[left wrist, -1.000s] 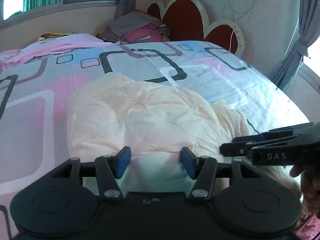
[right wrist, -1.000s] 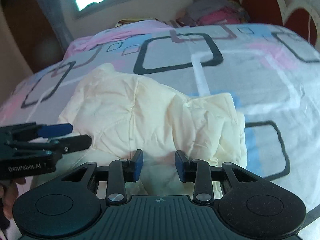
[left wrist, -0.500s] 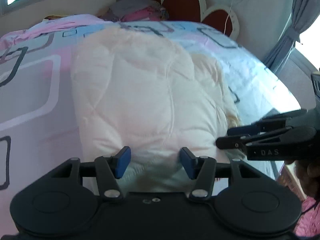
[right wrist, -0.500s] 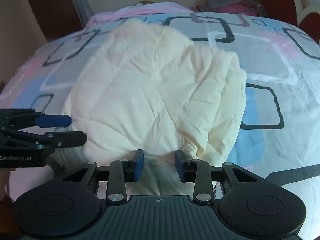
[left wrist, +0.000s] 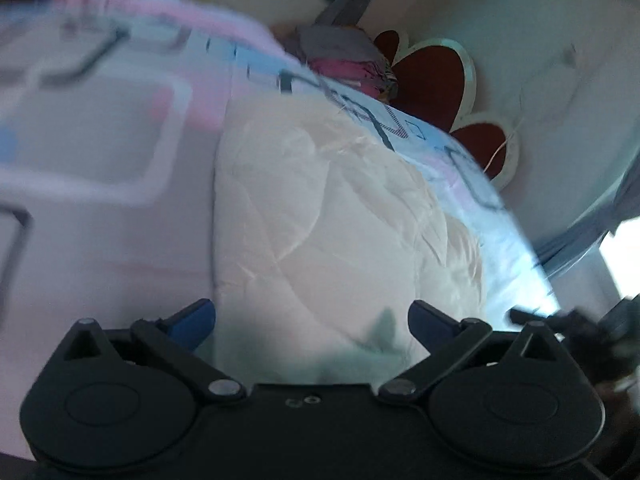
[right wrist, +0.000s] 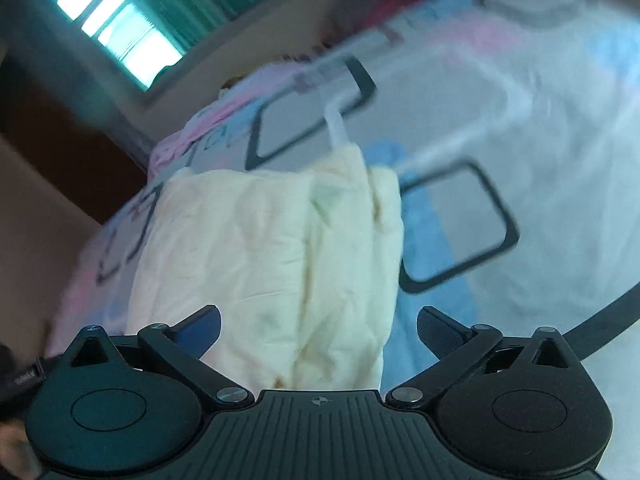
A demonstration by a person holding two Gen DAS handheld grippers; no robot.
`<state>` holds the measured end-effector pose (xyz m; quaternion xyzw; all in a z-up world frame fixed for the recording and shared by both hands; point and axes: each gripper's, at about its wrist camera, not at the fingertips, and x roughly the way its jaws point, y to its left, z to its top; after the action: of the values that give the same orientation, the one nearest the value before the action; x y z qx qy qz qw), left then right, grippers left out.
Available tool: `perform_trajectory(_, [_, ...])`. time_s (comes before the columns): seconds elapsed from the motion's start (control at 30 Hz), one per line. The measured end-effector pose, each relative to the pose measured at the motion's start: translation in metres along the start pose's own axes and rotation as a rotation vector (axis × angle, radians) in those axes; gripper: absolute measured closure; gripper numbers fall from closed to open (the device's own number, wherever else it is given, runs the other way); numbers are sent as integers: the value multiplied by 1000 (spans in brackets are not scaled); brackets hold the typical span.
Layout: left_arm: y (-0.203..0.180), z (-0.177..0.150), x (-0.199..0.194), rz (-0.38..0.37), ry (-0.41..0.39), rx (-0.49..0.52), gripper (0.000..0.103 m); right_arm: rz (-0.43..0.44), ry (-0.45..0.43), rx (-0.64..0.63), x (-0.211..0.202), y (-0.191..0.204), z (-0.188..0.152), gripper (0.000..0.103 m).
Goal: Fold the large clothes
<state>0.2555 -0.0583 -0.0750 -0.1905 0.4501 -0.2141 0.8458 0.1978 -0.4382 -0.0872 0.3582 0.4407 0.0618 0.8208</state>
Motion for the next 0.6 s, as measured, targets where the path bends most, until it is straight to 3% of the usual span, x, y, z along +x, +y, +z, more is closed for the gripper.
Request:
perform_trajectory(0.17, [34,4,21,-79,50,-153,8,176,89,145,29,-42,8,0])
perform_trajectory(0.33, [49,1,28,-134,70,-215,8,318,151,224,55,-61,9,0])
perform_trajectory(0.6, [52,0,44,-151,95,-226,11,320,182,116,85,-43,25,0])
